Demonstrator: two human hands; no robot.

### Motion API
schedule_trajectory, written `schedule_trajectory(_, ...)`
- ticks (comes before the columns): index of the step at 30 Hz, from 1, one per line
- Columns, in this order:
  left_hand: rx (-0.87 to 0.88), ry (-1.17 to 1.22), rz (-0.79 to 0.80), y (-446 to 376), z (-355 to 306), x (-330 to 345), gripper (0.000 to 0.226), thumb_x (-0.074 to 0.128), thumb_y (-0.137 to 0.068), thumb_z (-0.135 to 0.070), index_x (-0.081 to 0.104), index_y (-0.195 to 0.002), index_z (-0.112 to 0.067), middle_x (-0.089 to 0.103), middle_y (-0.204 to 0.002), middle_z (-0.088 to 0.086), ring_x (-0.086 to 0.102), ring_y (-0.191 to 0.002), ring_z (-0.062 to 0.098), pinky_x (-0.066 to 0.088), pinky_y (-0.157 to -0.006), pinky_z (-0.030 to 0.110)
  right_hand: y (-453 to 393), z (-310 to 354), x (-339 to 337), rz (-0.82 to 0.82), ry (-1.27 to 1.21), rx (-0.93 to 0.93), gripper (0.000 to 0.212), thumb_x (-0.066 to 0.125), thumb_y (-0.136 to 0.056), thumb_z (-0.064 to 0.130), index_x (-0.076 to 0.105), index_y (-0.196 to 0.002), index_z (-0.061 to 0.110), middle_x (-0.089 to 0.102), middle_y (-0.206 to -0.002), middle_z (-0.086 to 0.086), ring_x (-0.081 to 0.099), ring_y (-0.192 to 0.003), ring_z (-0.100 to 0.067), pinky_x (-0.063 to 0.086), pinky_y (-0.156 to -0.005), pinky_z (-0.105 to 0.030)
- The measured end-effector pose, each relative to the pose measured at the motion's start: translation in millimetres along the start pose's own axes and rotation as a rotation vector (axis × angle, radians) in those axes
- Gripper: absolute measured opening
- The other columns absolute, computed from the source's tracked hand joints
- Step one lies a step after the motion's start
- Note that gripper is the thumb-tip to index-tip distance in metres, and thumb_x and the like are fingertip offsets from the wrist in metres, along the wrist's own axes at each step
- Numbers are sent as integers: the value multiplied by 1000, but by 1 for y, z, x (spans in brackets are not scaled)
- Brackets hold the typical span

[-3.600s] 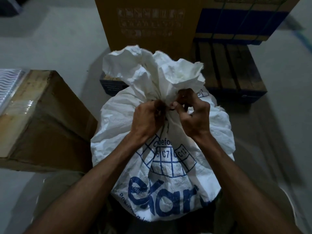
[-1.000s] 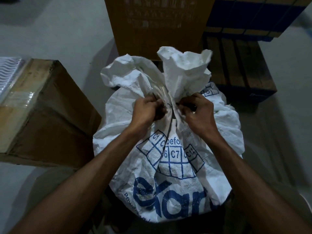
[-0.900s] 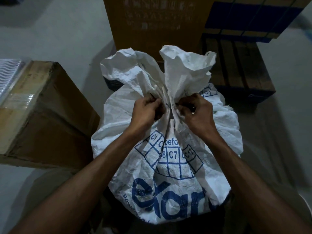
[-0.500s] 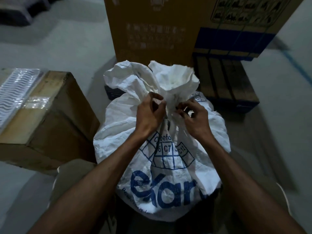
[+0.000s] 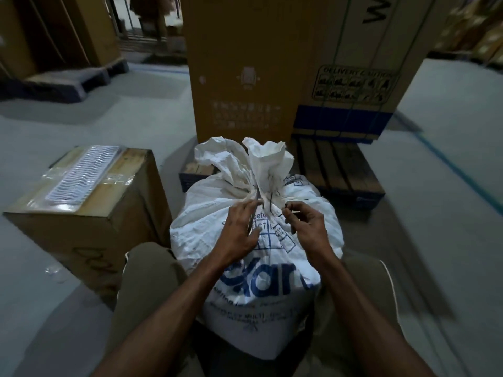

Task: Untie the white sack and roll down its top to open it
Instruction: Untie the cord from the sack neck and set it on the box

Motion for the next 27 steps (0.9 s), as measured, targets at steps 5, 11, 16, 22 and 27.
schedule_trajectory(5, 65, -129, 43, 49, -17, -14, 60, 67, -92, -27, 46, -148, -23, 50, -148, 1, 38, -139, 21, 33, -116, 40, 59, 7, 11, 76, -130, 28, 3, 73, -93, 9, 73, -95, 11, 68, -84, -3, 60, -75, -18, 52, -60, -29)
schedule_trajectory(11, 124, -237, 58, 102, -48, -17, 21, 71, -90, -21, 72, -111, -24, 69, -113, -4, 56, -113, 17, 47, -97, 41, 118, 3, 8, 40, -305, 123, 17, 74, -82, 14, 68, -94, 4, 68, -82, -8, 68, -75, -21, 57, -71, -34)
schedule_trajectory(16, 87, -168, 27, 102, -44, -16, 10, 70, -88, -30, 72, -98, -26, 70, -96, -5, 56, -102, 20, 44, -86, 40, 105, -6, -1, -27, -506, 193, 9, 67, -90, 11, 63, -94, 4, 65, -79, -8, 68, -75, -18, 61, -75, -28)
schedule_trajectory(22, 26, -41, 50, 89, -29, -13, 18, 62, -88, -27, 75, -97, -19, 73, -87, 3, 66, -79, 22, 53, -71, 35, 86, -24, 17, 27, -356, 226, 5, 64, -99, 9, 66, -94, 10, 68, -81, -3, 64, -70, -15, 53, -66, -31)
schedule_trajectory(27, 25, 14, 15, 78, -17, -37, 15, 64, -90, -15, 75, -102, -12, 75, -91, 3, 68, -83, 21, 56, -75, 39, 67, -30, 49, 34, -445, 288, 9, 57, -102, 7, 62, -97, 3, 68, -86, -8, 67, -74, -17, 59, -72, -27)
Point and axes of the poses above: each hand's wrist, its own y-axis away from the middle knuckle, its own x-axis out of the palm, z = x × y, the point moved 10 cm from there along -y, towards the middle knuckle
